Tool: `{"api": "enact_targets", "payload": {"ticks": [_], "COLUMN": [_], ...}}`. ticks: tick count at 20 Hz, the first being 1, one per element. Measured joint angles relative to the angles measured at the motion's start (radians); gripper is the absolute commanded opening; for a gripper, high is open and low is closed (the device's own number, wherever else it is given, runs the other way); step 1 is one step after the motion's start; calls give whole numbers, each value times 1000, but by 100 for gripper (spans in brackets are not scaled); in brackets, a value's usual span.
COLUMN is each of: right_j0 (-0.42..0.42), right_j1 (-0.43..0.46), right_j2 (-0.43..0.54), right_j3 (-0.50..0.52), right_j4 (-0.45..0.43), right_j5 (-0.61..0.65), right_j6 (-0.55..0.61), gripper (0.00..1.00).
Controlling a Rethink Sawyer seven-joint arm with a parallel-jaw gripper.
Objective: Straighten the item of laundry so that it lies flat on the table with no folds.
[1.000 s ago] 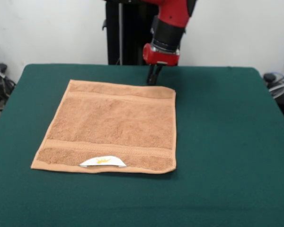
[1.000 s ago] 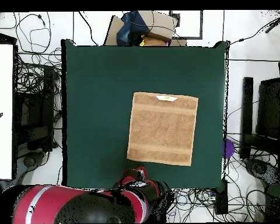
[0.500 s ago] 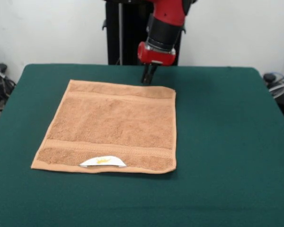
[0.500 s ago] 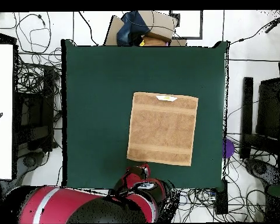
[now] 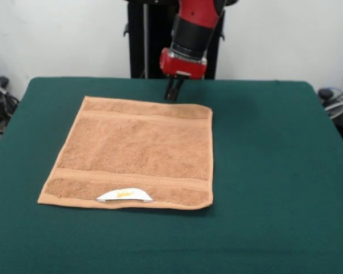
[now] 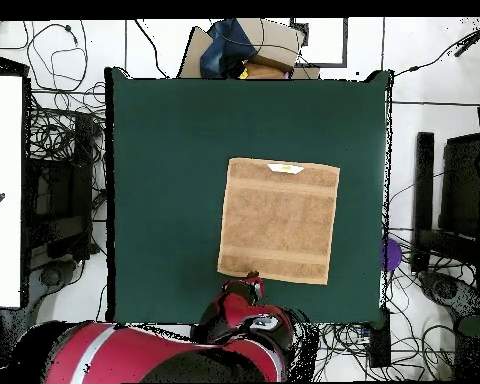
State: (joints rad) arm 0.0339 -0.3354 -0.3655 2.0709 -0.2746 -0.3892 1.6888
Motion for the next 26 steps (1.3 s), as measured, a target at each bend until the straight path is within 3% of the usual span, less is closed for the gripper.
{"api": "enact_targets", "payload": {"ticks": [8, 14, 26], "right_j0": [37, 40, -21], "right_j1": [9, 9, -198], "right_j2": [0, 0, -4], "right_j3": [5, 71, 255], "right_j4": [0, -4, -59], "right_j5": [-1, -39, -39], "right_j6": [0, 0, 0], "gripper": [0, 0, 0]}}
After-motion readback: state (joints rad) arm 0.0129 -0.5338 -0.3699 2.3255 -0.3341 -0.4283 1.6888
